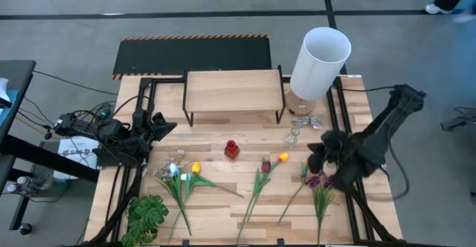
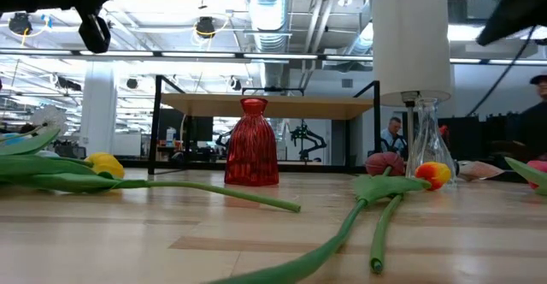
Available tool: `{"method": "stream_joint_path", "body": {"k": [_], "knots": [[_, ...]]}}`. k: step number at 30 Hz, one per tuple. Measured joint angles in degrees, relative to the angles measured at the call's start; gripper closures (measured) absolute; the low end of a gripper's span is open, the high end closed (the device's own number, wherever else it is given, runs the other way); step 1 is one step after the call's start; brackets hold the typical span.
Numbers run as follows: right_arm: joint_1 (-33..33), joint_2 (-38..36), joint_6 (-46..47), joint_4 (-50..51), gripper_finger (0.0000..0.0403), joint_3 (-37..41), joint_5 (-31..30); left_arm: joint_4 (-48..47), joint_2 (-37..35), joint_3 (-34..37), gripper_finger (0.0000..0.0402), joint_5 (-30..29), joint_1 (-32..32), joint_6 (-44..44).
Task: Pick and place flowers into a vace then onto a shelf
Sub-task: Put the transparent vase on the shelf
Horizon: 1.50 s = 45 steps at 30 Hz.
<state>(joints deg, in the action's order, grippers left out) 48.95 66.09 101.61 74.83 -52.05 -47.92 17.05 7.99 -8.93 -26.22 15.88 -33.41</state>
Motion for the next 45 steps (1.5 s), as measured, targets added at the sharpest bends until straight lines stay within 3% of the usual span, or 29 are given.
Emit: {"method": "stream_joint_path", "body": {"k": [11,23,27,39,45], "knots": [[-2.24,22.23,14.84,0.52,0.0403,0.00,1.23,-1.83,0.00,-0.02,0.0401,-0.02,0.00,0.53],[-5.77,28.44,16.59,-1.16,0.0395,0.00,1.57,-4.15,0.00,-0.02,0.0401,-0.04,0.00,-0.11],[-8.23,28.46,16.43,-1.74,0.0357,-0.02,1.52,-4.53,0.00,-0.02,0.0401,-0.04,0.00,-0.13],[-16.84,28.43,15.40,-3.89,0.0191,-0.02,1.52,-4.78,0.00,-0.02,0.0401,0.07,0.00,-0.46],[-20.83,28.43,13.52,-5.30,0.0149,-0.01,1.51,-5.05,0.00,-0.02,0.0401,0.09,0.00,-0.11]]}}
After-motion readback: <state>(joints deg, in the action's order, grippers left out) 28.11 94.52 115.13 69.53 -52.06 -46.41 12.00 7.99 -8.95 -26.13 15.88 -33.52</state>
